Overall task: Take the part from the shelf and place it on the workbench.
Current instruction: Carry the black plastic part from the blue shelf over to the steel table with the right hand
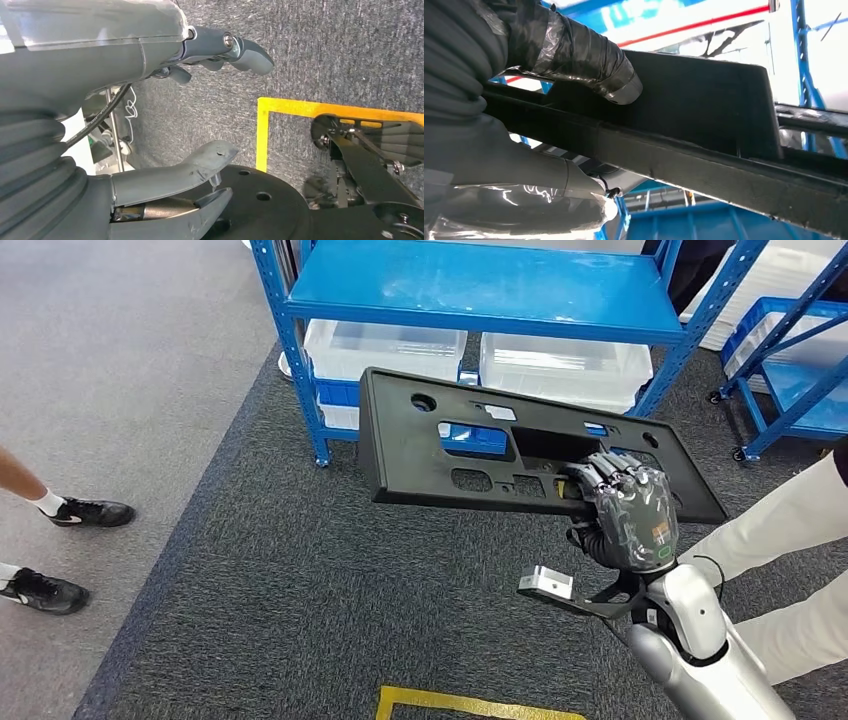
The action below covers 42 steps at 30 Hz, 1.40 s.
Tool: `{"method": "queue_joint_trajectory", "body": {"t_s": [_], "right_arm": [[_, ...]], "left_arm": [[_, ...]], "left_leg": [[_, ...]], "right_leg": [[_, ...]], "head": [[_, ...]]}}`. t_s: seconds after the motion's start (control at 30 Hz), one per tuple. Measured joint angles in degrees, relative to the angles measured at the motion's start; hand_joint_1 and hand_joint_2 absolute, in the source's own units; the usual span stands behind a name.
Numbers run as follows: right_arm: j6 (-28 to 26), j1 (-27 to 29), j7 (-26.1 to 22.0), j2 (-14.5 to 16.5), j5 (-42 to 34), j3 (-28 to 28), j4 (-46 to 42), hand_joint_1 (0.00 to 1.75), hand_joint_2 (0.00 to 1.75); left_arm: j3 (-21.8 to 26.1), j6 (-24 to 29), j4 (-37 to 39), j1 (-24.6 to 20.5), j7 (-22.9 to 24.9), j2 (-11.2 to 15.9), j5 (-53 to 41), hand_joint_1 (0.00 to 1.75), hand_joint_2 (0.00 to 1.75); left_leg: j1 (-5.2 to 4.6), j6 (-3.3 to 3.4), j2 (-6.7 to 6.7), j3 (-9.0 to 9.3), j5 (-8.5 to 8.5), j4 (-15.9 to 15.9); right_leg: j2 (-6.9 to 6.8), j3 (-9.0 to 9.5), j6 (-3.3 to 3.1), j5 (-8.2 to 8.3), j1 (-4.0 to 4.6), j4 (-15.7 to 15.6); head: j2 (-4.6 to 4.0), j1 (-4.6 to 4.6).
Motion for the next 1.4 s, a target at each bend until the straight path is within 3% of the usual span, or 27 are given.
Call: {"method": "queue_joint_trajectory", "body": {"t_s": [0.03, 0.07, 0.1, 0.17, 0.23, 0.27, 0.3, 0.37, 0.43, 0.5, 0.53, 0.57, 0.63, 0.7, 0.77, 0.83, 0.9, 0.97, 1.03, 1.07, 1.1, 1.13, 1.2, 1.27, 1.33, 1.37, 1.4], "right_arm": [[-0.26, 1.07, -0.11, -0.17, 0.22, -0.33, -0.22, 1.75, 1.75], [-0.46, 2.08, -0.24, -0.34, 0.41, -0.71, -0.47, 1.75, 1.75], [-0.64, 2.88, -0.35, -0.50, 0.56, -1.09, -0.75, 1.75, 1.75], [-0.99, 4.08, -0.48, -0.83, 0.76, -1.77, -1.33, 1.75, 1.75], [-1.35, 4.99, -0.52, -1.20, 0.91, -2.22, -1.83, 1.75, 1.75], [-1.46, 5.37, -0.53, -1.33, 0.97, -2.36, -1.98, 1.75, 1.75], [-1.56, 5.66, -0.54, -1.45, 1.01, -2.46, -2.13, 1.75, 1.75], [-1.62, 5.99, -0.54, -1.52, 1.06, -2.58, -2.37, 1.75, 1.75], [-1.90, 6.64, -0.54, -1.64, 1.15, -2.80, -2.84, 1.75, 1.75], [-2.56, 8.07, -0.59, -1.86, 1.34, -3.14, -3.44, 1.75, 1.75], [-2.97, 8.99, -0.67, -1.98, 1.49, -3.32, -3.74, 1.75, 1.75], [-3.43, 9.93, -0.78, -2.07, 1.68, -3.52, -4.06, 1.75, 1.75], [-4.42, 11.87, -0.97, -2.28, 2.20, -4.05, -4.96, 1.75, 1.75], [-5.41, 13.93, -1.05, -2.73, 2.51, -4.98, -6.18, 1.75, 1.75], [-6.16, 15.93, -1.18, -3.38, 2.55, -6.33, -7.44, 1.75, 1.75], [-6.59, 17.58, -1.45, -3.95, 2.55, -7.88, -8.72, 1.75, 1.75], [-6.75, 18.96, -1.83, -4.44, 2.55, -9.33, -9.97, 1.75, 1.75], [-6.74, 19.98, -2.17, -4.86, 2.63, -10.42, -10.82, 1.75, 1.75], [-6.60, 20.46, -2.39, -5.05, 2.72, -11.04, -11.14, 1.75, 1.75], [-6.43, 20.53, -2.46, -5.08, 2.73, -11.24, -11.19, 1.75, 1.75], [-6.16, 20.54, -2.54, -5.08, 2.72, -11.40, -11.23, 1.75, 1.75], [-5.84, 20.48, -2.64, -5.08, 2.71, -11.57, -11.27, 1.75, 1.75], [-5.24, 20.30, -2.86, -5.08, 2.69, -11.89, -11.38, 1.75, 1.75], [-4.92, 20.15, -2.99, -5.09, 2.68, -12.09, -11.55, 1.75, 1.75], [-4.76, 19.93, -3.04, -5.10, 2.68, -12.19, -11.74, 1.75, 1.75], [-4.74, 19.78, -3.05, -5.10, 2.68, -12.20, -11.81, 1.75, 1.75], [-4.73, 19.69, -3.05, -5.08, 2.68, -12.20, -11.91, 1.75, 1.75]], "left_arm": [[-0.17, -0.01, 0.00, 0.04, -0.03, -0.01, 0.00, 0.00, 1.75], [-0.35, -0.01, 0.00, 0.07, -0.03, -0.02, 0.01, 0.00, 1.75], [-0.49, -0.01, 0.00, 0.09, -0.03, -0.04, 0.01, 0.00, 1.75], [-0.63, -0.01, 0.00, 0.04, -0.03, -0.14, 0.02, 0.00, 1.75], [-0.67, -0.01, 0.00, -0.06, -0.04, -0.22, 0.03, 0.00, 1.75], [-0.69, -0.01, 0.00, -0.05, -0.04, -0.22, 0.03, 0.00, 1.75], [-0.71, -0.01, 0.00, 0.01, -0.04, -0.21, 0.04, 0.00, 1.75], [-0.74, 0.03, 0.01, 0.10, -0.04, -0.18, 0.04, 0.00, 1.75], [-0.76, 0.08, 0.02, 0.06, -0.04, -0.12, 0.04, 0.00, 1.75], [-0.78, 0.07, 0.02, 0.05, -0.04, -0.04, 0.03, 0.00, 1.75], [-0.80, 0.04, 0.02, 0.08, -0.04, 0.00, 0.03, 0.00, 1.75], [-0.85, 0.01, 0.02, 0.12, -0.03, 0.02, 0.01, 0.00, 1.75], [-1.08, -0.08, 0.02, 0.17, 0.00, 0.11, -0.16, 0.00, 1.75], [-1.48, -0.23, 0.02, 0.12, 0.01, 0.24, -0.54, 0.00, 1.75], [-1.93, -0.38, 0.02, 0.09, -0.09, 0.33, -0.84, 0.00, 1.75], [-2.31, -0.47, 0.02, 0.21, -0.31, 0.33, -1.05, 0.00, 1.75], [-2.67, -0.50, 0.02, 0.25, -0.54, 0.27, -1.20, 0.00, 1.75], [-2.99, -0.50, 0.02, 0.14, -0.67, 0.18, -1.20, 0.00, 1.75], [-3.20, -0.49, 0.02, 0.04, -0.68, 0.10, -1.14, 0.00, 1.75], [-3.28, -0.49, 0.02, 0.04, -0.67, 0.08, -1.09, 0.00, 1.75], [-3.36, -0.50, 0.02, 0.04, -0.66, 0.05, -1.02, 0.00, 1.75], [-3.41, -0.51, 0.02, 0.04, -0.64, 0.02, -0.93, 0.00, 1.75], [-3.45, -0.58, 0.02, -0.07, -0.63, -0.16, -0.76, 0.00, 1.75], [-3.45, -0.65, 0.02, -0.16, -0.63, -0.29, -0.68, 0.00, 1.75], [-3.46, -0.66, 0.03, -0.05, -0.62, -0.25, -0.64, 0.00, 1.75], [-3.46, -0.66, 0.03, 0.06, -0.61, -0.22, -0.63, 0.00, 1.75], [-3.47, -0.64, 0.04, 0.11, -0.59, -0.20, -0.63, 0.00, 1.75]], "left_leg": [[-0.02, 0.00, -0.35, -0.26, 0.09, 0.15], [-0.03, -0.02, -0.82, -0.52, 0.16, 0.38], [-0.03, -0.07, -1.31, -0.73, 0.18, 0.66], [-0.11, -0.31, -2.28, -1.23, 0.21, 1.29], [-0.16, -0.90, -3.23, -1.94, 0.49, 1.68], [-0.15, -1.31, -3.77, -2.24, 0.74, 1.70], [-0.14, -1.70, -4.30, -2.49, 0.98, 1.64], [-0.28, -2.34, -3.41, -3.11, 0.34, 2.48], [-0.33, -2.80, -1.06, -5.16, -2.85, 7.22], [-0.16, -3.20, 0.00, -8.09, -6.53, 14.55], [-0.07, -3.33, 0.15, -8.83, -7.27, 16.87], [-0.01, -3.40, 0.29, -8.56, -6.93, 17.09], [0.03, -3.30, 1.22, -4.81, -3.77, 11.05], [-0.37, -2.89, 3.21, -0.76, -1.63, 3.70], [-0.82, -2.27, 3.85, 0.18, -1.54, 1.30], [-0.83, -1.42, 2.72, -0.03, -1.13, 0.90], [-0.68, -0.50, 1.73, 0.05, -0.61, 0.32], [-0.62, 0.04, 0.78, -0.01, -0.28, 0.09], [-0.76, 0.22, -0.39, -0.19, -0.17, 0.18], [-0.83, 0.26, -1.07, -0.24, -0.14, 0.30], [-0.87, 0.26, -1.83, -0.26, -0.14, 0.46], [-0.88, 0.23, -2.64, -0.27, -0.16, 0.67], [-0.89, 0.03, -4.14, -0.49, -0.22, 1.14], [-0.80, -0.50, -5.49, -1.10, -0.06, 1.42], [-0.71, -1.24, -6.83, -1.69, 0.27, 1.40], [-0.80, -1.57, -6.57, -1.97, 0.08, 1.70], [-0.93, -1.90, -5.48, -2.56, -0.71, 2.83]], "right_leg": [[0.01, -0.53, 0.10, -0.22, -0.01, 1.53], [0.07, 0.01, 0.12, 0.67, -0.04, 0.95], [0.30, 1.70, 0.06, 2.47, -0.09, -1.96], [2.45, 5.76, -0.29, 5.38, -0.26, -9.54], [4.32, 7.31, -0.61, 5.97, -0.30, -12.96], [4.37, 7.25, -0.73, 6.02, -0.21, -13.06], [3.76, 7.16, -0.99, 6.22, -0.31, -13.13], [2.44, 7.13, -1.70, 6.65, -0.54, -13.50], [0.89, 7.05, -2.25, 6.94, -0.61, -13.76], [-0.77, 6.88, -2.40, 6.97, -0.47, -13.72], [-1.62, 6.82, -2.40, 6.96, -0.43, -13.67], [-2.40, 6.80, -2.39, 6.95, -0.42, -13.64], [-3.79, 6.85, -2.26, 6.87, -0.42, -13.56], [-4.98, 6.88, -1.90, 6.72, -0.20, -13.47], [-6.04, 6.88, -1.36, 6.70, 0.09, -13.45], [-6.55, 7.01, -0.68, 6.63, -0.04, -13.48], [-4.13, 6.36, -0.14, 5.00, -0.36, -11.72], [-0.87, 3.61, 0.02, 1.27, -0.44, -5.63], [0.02, 0.44, 0.02, -1.33, -0.37, 1.10], [0.11, -0.06, -0.03, -1.03, -0.36, 2.14], [0.22, 0.49, -0.14, 0.33, -0.37, 1.02], [0.77, 2.06, -0.31, 2.51, -0.39, -2.20], [3.27, 5.57, -0.76, 5.67, -0.50, -9.58], [4.68, 6.91, -1.03, 6.24, -0.46, -12.76], [3.46, 6.91, -1.35, 6.42, -0.50, -13.12], [2.74, 6.99, -1.65, 6.59, -0.64, -13.38], [1.91, 7.10, -1.97, 6.76, -0.82, -13.66]], "head": [[0.01, 0.00], [0.00, 0.01], [0.00, 0.00], [-0.01, 0.00], [-0.01, -0.01], [-0.01, -0.02], [-0.01, -0.02], [-0.01, -0.06], [0.00, -0.13], [0.00, -0.15], [-0.01, -0.16], [-0.01, -0.16], [-0.01, -0.17], [-0.01, -0.16], [-0.01, -0.11], [-0.01, -0.09], [-0.01, -0.08], [-0.01, -0.05], [-0.01, -0.05], [-0.01, -0.06], [-0.01, -0.06], [0.00, -0.05], [0.00, -0.06], [-0.01, -0.06], [-0.01, -0.05], [-0.01, -0.09], [-0.01, -0.22]]}}
